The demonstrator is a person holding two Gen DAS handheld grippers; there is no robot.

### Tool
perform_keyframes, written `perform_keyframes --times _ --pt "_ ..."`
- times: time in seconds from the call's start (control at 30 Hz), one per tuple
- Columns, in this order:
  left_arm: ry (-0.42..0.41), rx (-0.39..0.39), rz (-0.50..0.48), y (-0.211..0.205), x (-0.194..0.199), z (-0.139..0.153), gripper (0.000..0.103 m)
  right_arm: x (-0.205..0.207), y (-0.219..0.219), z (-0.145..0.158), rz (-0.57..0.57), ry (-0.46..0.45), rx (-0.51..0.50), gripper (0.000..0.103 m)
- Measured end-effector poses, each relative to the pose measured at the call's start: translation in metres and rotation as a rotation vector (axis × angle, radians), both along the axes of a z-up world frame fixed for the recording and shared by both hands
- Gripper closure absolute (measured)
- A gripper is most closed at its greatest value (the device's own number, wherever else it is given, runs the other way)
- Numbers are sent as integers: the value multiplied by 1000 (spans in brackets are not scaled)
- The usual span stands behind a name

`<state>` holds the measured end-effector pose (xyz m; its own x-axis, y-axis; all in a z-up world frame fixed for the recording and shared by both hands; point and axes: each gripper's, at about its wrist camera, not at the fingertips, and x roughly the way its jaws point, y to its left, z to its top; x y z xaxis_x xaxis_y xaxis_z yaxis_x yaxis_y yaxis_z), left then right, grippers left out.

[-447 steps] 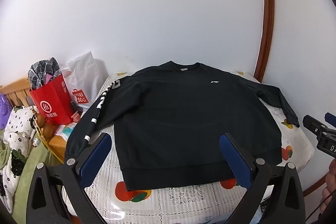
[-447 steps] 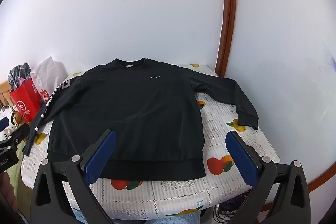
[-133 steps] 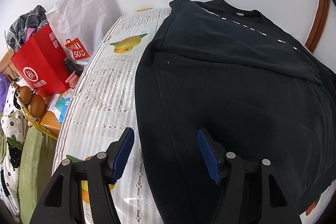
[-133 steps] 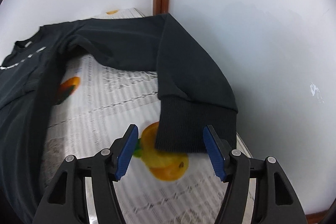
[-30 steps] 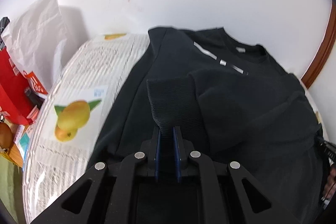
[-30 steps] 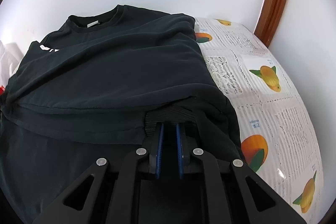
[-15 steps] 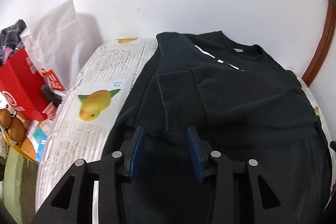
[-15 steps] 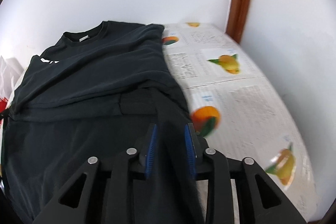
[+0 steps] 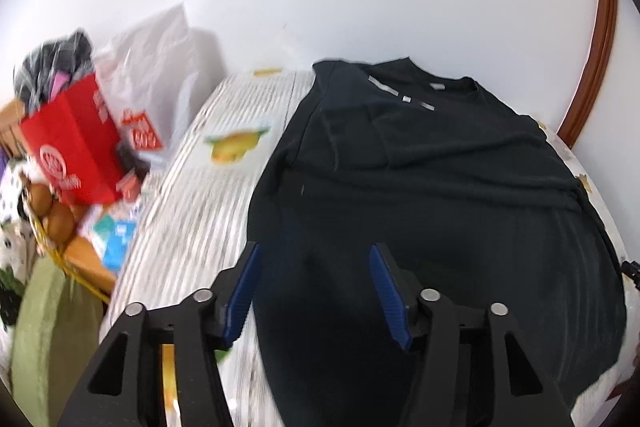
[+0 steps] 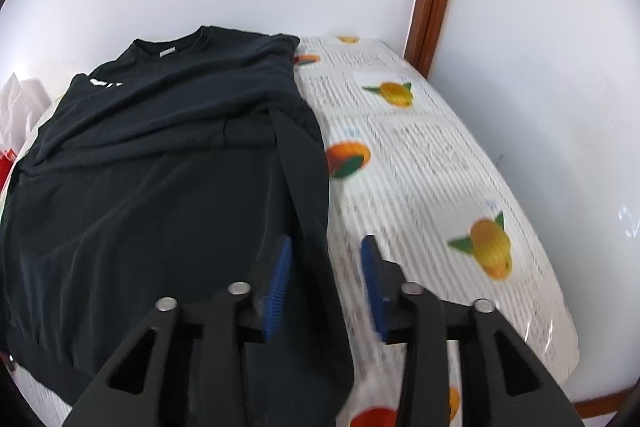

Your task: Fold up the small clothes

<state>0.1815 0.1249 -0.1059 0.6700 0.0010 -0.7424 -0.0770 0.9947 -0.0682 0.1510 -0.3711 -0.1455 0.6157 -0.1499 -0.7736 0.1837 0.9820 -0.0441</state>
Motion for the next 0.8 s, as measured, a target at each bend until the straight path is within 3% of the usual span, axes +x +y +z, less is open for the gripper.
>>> perform_keyframes --times 0.2,0.37,0.6,0.8 --pt "80 -27 11 18 -31 -28 44 -24 -5 -7 5 -17 41 43" --pt "118 -67 -14 22 -46 -45 44 -27 -4 -20 14 0 58 41" --pt "97 -54 -52 13 -54 -54 37 -23 1 -41 28 8 72 41" --pt "85 -11 -54 0 -50 -56 37 -11 13 -51 47 2 74 41"
